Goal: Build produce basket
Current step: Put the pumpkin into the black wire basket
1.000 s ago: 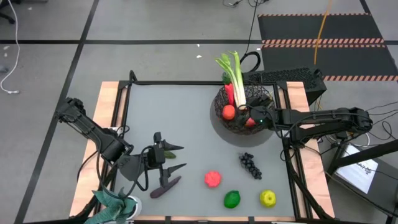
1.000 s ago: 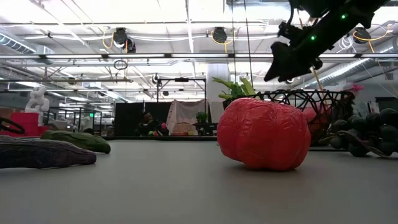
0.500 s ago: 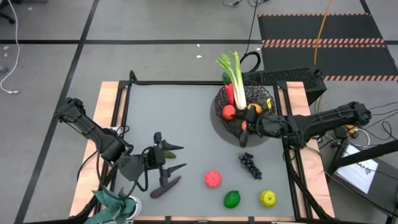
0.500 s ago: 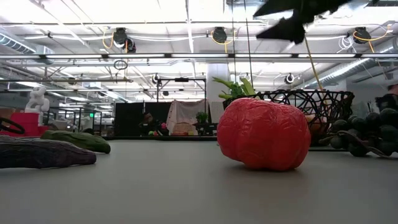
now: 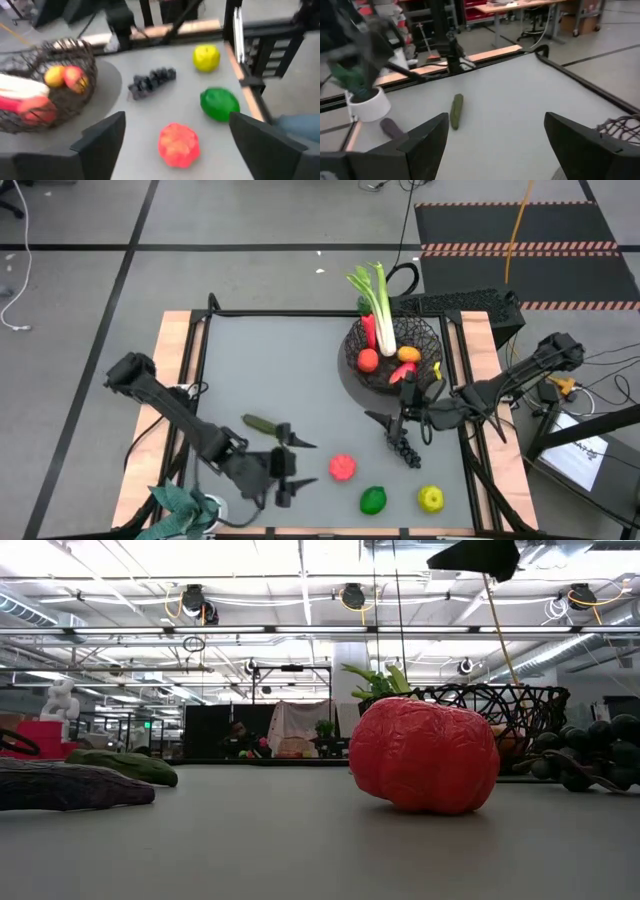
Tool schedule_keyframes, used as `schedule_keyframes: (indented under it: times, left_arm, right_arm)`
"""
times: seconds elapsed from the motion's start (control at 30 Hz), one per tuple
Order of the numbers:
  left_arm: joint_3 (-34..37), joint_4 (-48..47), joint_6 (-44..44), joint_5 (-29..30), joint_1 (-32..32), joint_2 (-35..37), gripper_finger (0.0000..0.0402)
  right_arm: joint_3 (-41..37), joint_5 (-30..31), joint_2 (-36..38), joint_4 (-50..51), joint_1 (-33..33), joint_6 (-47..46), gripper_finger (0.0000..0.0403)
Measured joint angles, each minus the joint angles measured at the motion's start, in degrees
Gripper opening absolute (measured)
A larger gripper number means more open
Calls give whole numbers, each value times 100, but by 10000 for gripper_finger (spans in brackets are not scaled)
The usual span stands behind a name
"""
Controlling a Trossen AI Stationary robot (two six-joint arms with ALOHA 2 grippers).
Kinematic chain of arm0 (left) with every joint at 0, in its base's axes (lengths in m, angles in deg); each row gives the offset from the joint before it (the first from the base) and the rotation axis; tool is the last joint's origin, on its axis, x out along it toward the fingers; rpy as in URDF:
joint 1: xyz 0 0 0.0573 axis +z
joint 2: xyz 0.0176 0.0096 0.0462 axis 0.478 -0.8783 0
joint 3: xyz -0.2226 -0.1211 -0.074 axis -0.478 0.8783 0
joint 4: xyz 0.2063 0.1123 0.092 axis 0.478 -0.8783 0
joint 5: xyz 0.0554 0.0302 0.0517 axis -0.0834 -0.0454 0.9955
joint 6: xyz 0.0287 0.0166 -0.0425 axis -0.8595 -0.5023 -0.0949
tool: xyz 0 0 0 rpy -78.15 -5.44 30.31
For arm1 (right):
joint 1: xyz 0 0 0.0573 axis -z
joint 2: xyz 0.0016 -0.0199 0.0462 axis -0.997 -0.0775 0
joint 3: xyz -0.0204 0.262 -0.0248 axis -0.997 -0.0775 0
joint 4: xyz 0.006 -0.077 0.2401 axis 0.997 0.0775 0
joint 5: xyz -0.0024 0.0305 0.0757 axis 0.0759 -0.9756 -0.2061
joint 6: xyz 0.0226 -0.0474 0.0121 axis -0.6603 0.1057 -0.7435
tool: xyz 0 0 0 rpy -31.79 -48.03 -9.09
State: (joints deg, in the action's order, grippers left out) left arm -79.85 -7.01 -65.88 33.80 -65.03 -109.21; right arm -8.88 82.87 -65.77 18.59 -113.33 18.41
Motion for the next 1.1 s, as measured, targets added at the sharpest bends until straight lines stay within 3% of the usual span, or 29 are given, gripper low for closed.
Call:
schedule_keyframes:
  times: [0.13, 0.5, 0.93, 1.1]
  left_arm:
    - [2, 230, 48, 22, -3, -663, 395]
    - [7, 959, 98, 73, 155, -1999, 388]
    - [8, 1495, 147, 25, 463, -2747, 388]
    - [7, 1884, -213, -394, 587, -2917, 382]
  right_arm:
    - [0, -4, 0, -36, -116, 29, 320]
    - [0, -8, 0, 5, -124, 398, 320]
    - [0, -8, 0, -86, -99, 674, 320]
    - [0, -9, 1, -80, -70, 672, 320]
